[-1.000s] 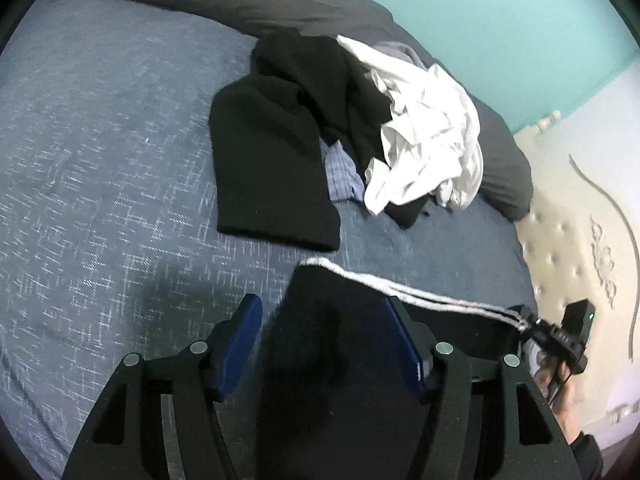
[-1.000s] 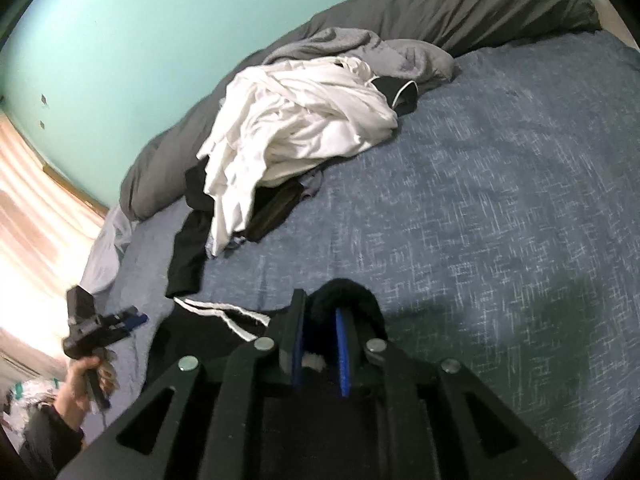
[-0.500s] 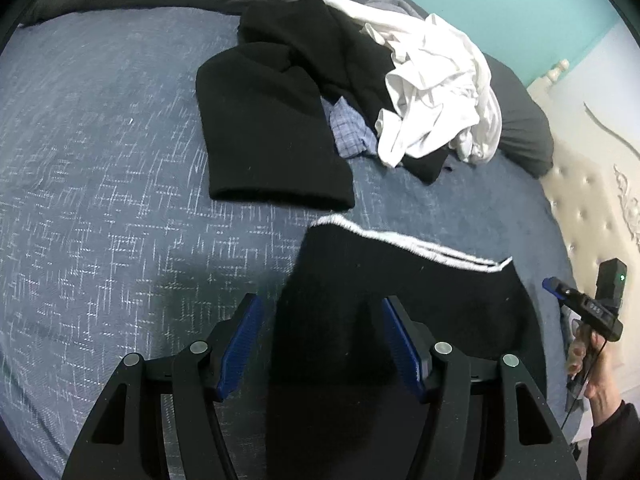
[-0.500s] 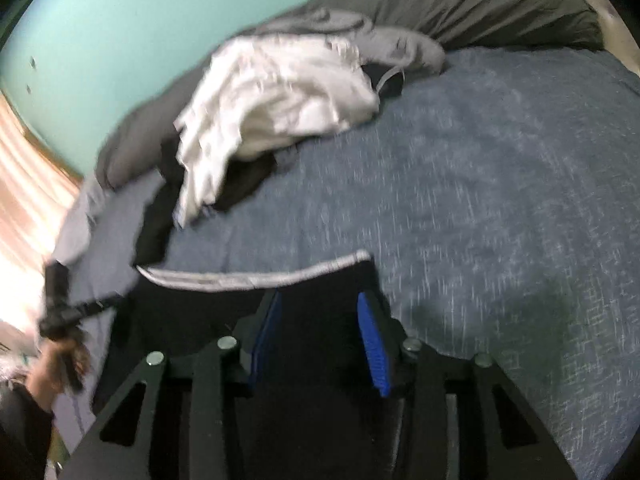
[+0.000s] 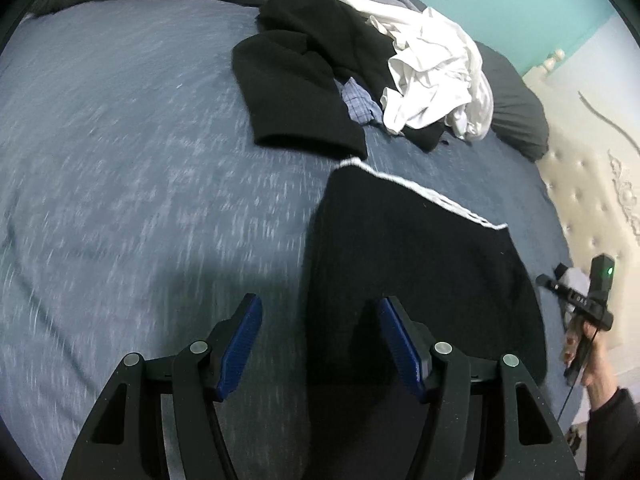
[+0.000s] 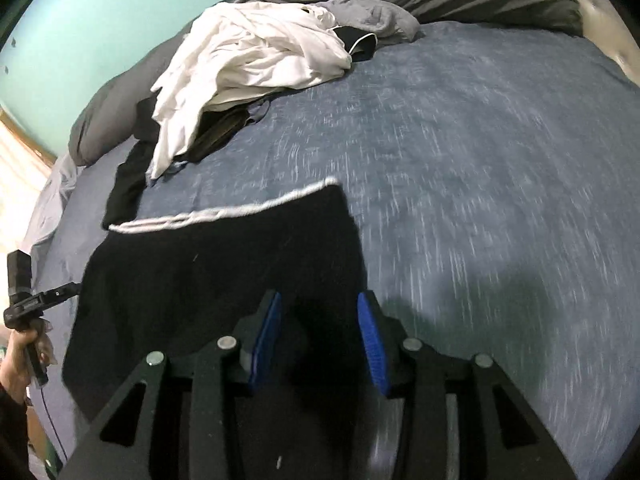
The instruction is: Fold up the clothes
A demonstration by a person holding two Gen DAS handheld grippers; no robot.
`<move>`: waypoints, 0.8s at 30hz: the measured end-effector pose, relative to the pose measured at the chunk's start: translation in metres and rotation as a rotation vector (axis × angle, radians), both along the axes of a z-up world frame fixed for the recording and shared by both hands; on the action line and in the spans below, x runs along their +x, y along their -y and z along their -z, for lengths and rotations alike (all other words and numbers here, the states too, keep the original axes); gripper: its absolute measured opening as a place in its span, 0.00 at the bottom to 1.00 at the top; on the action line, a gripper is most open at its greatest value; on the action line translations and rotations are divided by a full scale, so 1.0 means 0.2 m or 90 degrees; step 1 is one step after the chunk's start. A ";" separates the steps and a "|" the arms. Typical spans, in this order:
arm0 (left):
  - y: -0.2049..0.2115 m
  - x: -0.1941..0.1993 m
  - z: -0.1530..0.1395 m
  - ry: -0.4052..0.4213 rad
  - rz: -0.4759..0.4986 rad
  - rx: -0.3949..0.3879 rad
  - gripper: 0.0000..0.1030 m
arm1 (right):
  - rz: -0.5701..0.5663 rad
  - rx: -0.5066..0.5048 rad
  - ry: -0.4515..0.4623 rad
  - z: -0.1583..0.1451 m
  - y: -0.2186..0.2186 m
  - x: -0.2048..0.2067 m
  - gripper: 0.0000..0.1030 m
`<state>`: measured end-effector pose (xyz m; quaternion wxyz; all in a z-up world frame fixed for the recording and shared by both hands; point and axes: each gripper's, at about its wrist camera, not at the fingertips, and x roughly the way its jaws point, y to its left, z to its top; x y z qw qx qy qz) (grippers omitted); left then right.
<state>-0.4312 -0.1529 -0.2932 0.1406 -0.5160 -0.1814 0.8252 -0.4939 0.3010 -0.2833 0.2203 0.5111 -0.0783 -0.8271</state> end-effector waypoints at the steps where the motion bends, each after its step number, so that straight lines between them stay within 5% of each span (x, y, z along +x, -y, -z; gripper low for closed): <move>1: 0.01 0.04 0.00 0.004 0.000 0.004 0.63 | 0.007 -0.007 0.006 0.00 -0.03 0.05 0.40; 11: 0.05 0.44 0.00 0.039 0.017 0.047 0.64 | 0.009 -0.069 0.060 0.01 -0.18 0.54 0.47; 24: 0.11 0.75 0.10 0.067 0.003 0.090 0.64 | 0.018 -0.074 0.104 0.13 -0.18 0.79 0.50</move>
